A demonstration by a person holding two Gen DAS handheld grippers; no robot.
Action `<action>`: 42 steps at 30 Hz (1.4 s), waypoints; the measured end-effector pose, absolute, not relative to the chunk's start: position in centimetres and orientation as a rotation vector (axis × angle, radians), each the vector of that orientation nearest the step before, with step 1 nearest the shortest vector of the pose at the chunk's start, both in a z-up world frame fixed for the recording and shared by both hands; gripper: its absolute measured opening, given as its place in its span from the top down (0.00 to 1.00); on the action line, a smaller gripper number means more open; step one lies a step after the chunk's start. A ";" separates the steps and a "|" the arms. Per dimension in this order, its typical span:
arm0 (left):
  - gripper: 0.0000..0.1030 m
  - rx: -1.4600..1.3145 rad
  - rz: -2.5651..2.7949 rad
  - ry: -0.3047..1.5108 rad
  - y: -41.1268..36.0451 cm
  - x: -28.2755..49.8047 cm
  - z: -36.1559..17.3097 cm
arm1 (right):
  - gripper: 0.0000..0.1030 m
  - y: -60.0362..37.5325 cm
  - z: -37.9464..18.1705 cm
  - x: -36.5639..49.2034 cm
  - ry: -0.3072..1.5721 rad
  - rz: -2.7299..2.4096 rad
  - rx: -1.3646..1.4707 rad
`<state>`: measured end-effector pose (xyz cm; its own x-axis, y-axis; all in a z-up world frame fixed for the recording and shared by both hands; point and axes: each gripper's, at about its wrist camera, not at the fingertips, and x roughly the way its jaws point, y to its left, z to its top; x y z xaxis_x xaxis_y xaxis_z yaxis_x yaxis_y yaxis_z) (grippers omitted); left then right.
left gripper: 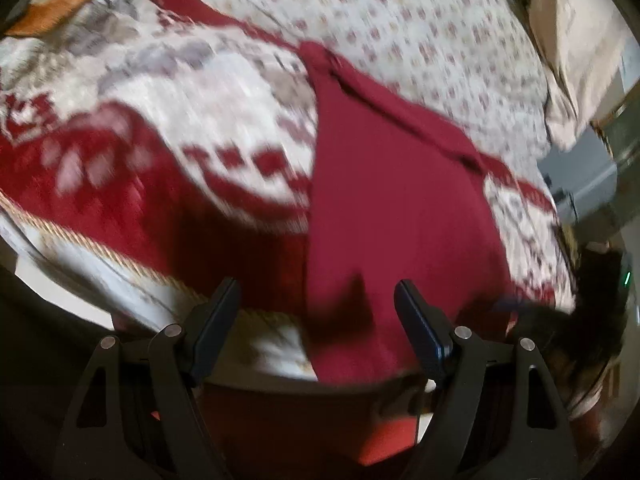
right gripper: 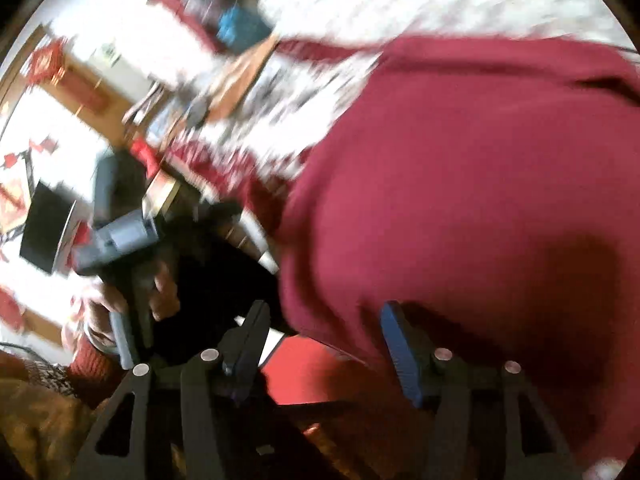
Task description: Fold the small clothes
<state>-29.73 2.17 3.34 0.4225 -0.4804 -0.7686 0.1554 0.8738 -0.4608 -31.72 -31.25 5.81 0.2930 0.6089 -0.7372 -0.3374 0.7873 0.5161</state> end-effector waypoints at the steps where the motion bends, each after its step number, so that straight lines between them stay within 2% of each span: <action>1: 0.23 -0.334 -0.424 1.081 1.6 -30.1 3.0 | 0.43 -33.7 6.4 -32.4 1.109 0.558 0.283; 5: 0.23 -0.295 -0.458 1.120 -0.3 -31.6 2.1 | 0.42 -39.6 6.2 -35.1 1.190 0.324 0.241; 9: 0.23 -0.256 -0.438 1.160 -1.3 -31.5 0.8 | 0.39 -41.6 4.7 -36.8 1.276 0.224 0.223; 23: 0.23 -0.319 -0.450 1.198 -2.1 -29.8 -1.0 | 0.39 -39.8 -0.4 -34.9 1.359 0.232 0.376; 24: 0.23 -0.317 -0.457 1.197 -2.2 -29.8 -0.9 | 0.40 -39.7 -0.7 -34.7 1.361 0.237 0.394; 26: 0.23 -0.313 -0.484 1.188 -2.5 -29.9 -0.8 | 0.47 -39.3 -1.0 -34.4 1.368 0.245 0.386; 27: 0.31 -0.313 -0.500 1.182 -2.6 -29.9 -0.6 | 0.57 -39.3 -1.0 -34.6 1.369 0.250 0.371; 28: 0.47 -0.307 -0.517 1.183 -2.7 -30.0 -0.5 | 0.70 -39.1 -0.7 -34.7 1.365 0.272 0.365; 29: 0.55 -0.297 -0.524 1.190 -2.9 -30.0 -0.6 | 0.74 -39.0 -0.3 -34.9 1.356 0.286 0.357; 30: 0.67 -0.291 -0.531 1.197 -3.0 -30.0 -0.7 | 0.82 -39.0 0.0 -35.0 1.345 0.294 0.337; 31: 0.73 -0.291 -0.537 1.202 -3.1 -30.0 -0.6 | 0.90 -38.9 0.7 -35.1 1.326 0.306 0.305; 33: 0.85 -0.295 -0.550 1.199 -2.8 -30.1 -0.2 | 0.91 -38.9 2.0 -35.4 1.302 0.341 0.277; 38: 0.85 -0.355 -0.632 1.142 -1.5 -29.8 4.1 | 0.92 -39.0 6.9 -34.8 1.168 0.420 0.263; 42: 0.85 -0.368 -0.644 1.001 -0.6 -27.7 9.0 | 0.92 -40.3 10.5 -32.5 1.046 0.453 0.305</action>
<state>-27.69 -0.56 9.01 0.3788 -0.6512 -0.6576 0.3281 0.7589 -0.5625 -32.54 -40.29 10.52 0.4222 0.4971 -0.7580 -0.2134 0.8672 0.4499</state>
